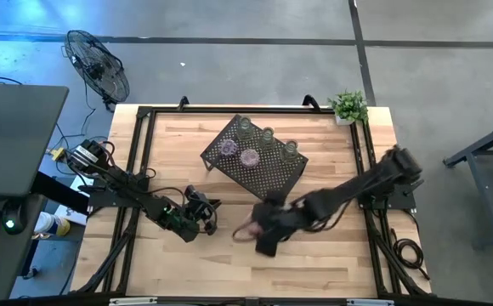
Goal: Pick & Place candle stick holders
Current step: Put the pink scented candle on the shelf, then return to Home Position
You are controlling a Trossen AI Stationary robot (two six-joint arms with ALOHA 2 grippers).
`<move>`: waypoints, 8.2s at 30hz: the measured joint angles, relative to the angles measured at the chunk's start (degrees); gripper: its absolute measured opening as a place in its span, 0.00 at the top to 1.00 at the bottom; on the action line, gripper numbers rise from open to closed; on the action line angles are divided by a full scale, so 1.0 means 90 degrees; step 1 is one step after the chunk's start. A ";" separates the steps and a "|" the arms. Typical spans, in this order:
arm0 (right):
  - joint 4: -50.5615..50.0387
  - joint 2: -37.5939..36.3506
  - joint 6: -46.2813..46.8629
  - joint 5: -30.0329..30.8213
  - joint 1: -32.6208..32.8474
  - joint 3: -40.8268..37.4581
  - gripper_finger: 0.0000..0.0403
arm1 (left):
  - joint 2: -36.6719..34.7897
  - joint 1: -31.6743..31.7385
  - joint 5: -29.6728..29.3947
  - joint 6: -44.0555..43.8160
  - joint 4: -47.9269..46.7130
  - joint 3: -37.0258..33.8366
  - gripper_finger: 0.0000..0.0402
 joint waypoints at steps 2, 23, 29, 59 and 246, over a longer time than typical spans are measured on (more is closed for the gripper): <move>-0.0595 -0.0365 0.0402 0.0380 -0.0175 0.0000 0.29 | 0.0000 0.0000 0.0000 0.0005 0.0035 0.0000 0.90; -0.2443 -0.0401 0.1303 0.0539 -0.2182 -0.0017 0.29 | 0.0000 0.0002 0.0005 0.0024 0.0068 0.0000 0.90; -0.2602 -0.0401 0.1416 0.0492 -0.2182 -0.0017 0.29 | 0.0000 0.0002 0.0005 0.0022 0.0075 0.0000 0.90; -0.2511 -0.0127 0.1187 0.0619 -0.2221 -0.0015 0.21 | 0.0002 0.0000 0.0143 0.0022 0.0075 0.0000 0.90; 0.4674 -1.0773 -0.3922 -0.3077 -0.5679 -0.9867 1.00 | -1.0035 0.4170 0.6399 0.4479 -0.1265 -0.3568 0.90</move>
